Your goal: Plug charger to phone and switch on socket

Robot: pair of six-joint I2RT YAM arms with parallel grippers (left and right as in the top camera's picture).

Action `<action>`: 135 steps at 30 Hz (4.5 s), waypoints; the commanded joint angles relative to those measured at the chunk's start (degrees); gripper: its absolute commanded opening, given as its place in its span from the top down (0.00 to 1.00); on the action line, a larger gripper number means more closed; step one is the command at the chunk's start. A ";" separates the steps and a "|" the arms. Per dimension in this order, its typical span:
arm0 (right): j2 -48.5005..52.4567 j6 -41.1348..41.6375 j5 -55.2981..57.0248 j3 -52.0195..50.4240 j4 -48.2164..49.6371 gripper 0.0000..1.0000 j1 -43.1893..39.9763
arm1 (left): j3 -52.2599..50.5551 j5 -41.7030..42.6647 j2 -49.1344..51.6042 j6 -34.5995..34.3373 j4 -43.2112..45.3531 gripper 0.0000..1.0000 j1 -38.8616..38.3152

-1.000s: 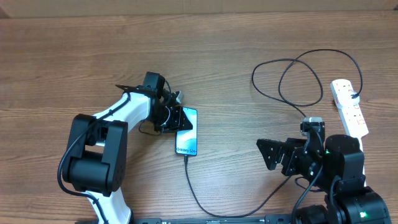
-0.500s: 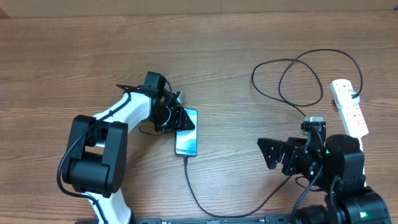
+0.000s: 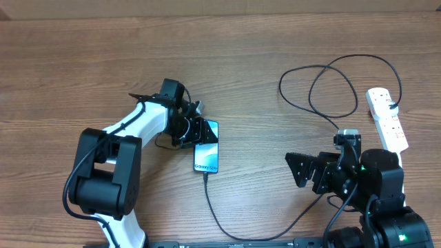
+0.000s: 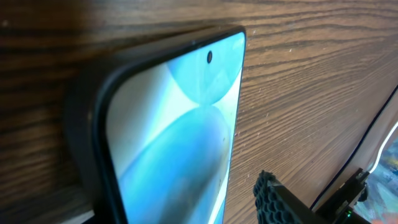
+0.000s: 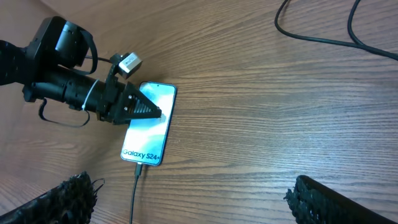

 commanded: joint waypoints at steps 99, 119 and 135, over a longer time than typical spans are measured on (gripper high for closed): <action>-0.04 -0.07 1.42 0.72 0.31 0.00 -0.11 | 8.39 -26.93 -13.62 -5.66 -18.40 0.00 0.33; -0.04 -0.07 1.44 0.72 0.26 0.00 -0.11 | 8.37 -51.63 -68.91 -19.78 -37.20 0.00 -8.26; -0.04 -0.07 1.44 0.72 0.31 0.00 -0.11 | 8.28 -54.47 -80.96 -20.48 -41.64 0.00 -8.26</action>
